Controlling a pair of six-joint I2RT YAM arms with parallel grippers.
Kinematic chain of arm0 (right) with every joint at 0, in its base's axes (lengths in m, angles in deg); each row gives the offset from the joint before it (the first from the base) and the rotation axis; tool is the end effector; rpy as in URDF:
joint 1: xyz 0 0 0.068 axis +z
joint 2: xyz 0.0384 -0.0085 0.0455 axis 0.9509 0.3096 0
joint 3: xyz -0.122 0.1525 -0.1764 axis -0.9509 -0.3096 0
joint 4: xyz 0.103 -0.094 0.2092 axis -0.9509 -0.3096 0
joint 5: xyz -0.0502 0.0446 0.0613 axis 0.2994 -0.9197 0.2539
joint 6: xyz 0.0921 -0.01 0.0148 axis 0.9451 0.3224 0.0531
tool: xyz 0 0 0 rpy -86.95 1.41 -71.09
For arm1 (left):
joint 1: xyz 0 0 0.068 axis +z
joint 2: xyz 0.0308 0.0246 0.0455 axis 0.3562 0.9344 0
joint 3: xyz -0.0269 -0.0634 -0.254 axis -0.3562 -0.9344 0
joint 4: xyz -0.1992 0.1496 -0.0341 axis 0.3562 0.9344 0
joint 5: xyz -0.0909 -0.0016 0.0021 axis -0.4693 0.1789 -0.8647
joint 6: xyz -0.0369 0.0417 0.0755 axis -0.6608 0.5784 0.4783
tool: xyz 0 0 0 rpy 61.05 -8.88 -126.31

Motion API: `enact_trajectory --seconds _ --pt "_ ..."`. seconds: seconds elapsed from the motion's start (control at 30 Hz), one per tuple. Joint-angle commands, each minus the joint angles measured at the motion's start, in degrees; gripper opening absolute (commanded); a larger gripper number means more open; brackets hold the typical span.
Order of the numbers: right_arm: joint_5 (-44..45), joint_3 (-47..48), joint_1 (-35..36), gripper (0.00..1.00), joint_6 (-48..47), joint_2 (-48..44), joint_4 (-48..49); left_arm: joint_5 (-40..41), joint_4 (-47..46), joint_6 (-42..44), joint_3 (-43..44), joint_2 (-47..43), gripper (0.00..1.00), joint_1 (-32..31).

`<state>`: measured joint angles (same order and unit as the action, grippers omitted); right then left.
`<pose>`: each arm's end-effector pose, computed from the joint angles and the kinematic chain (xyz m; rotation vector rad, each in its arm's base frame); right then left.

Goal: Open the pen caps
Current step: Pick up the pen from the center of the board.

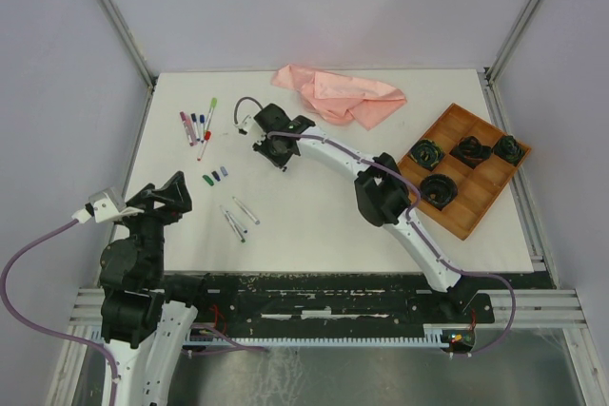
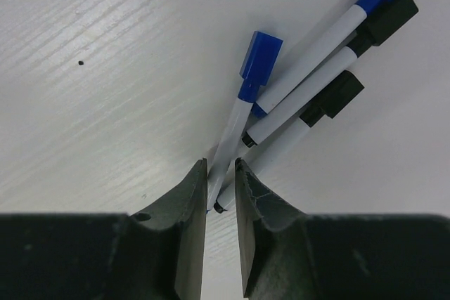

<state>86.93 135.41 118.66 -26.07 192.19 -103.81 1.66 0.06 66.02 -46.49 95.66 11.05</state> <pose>0.3885 0.4120 0.1292 -1.2160 2.2584 0.2465 0.0916 0.0128 0.3354 -0.4505 1.3776 -0.2387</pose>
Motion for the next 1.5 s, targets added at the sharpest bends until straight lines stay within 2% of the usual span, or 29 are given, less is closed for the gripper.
enact_trajectory --seconds 0.0,0.3,0.47,0.9,1.07,1.2,1.33,1.47 --pt "0.16 1.95 -0.20 0.28 0.41 1.11 1.30 -0.08 -1.62 2.77 -0.12 -0.53 0.85 0.39" --pt "-0.69 1.04 -0.14 0.20 0.83 1.04 1.04 -0.08 -1.66 2.72 -0.12 -0.53 0.85 0.36" --pt "-2.39 -2.45 0.18 0.16 1.20 -0.69 0.79 -0.08 -1.62 2.70 -0.12 -0.53 0.85 0.36" --pt "-3.96 -33.47 1.51 0.17 -2.48 -19.95 1.30 -0.52 -1.62 2.72 -0.12 -0.55 0.85 0.49" --pt "-3.07 -43.03 1.48 0.19 -3.56 -24.57 0.75 -0.70 -1.62 2.57 -0.20 -0.49 0.85 0.50" --pt "-2.08 -45.25 1.47 0.23 -3.86 -24.94 0.53 -0.79 -1.62 2.45 -0.29 -0.44 0.85 0.50" --pt "-2.82 -43.31 1.48 0.28 -3.41 -23.00 0.11 -0.78 -1.62 2.35 -0.29 0.01 0.85 0.44" --pt "-3.15 -41.64 1.48 0.29 -2.71 -21.12 -0.05 -1.36 -1.62 2.37 -0.30 0.98 0.85 0.45"
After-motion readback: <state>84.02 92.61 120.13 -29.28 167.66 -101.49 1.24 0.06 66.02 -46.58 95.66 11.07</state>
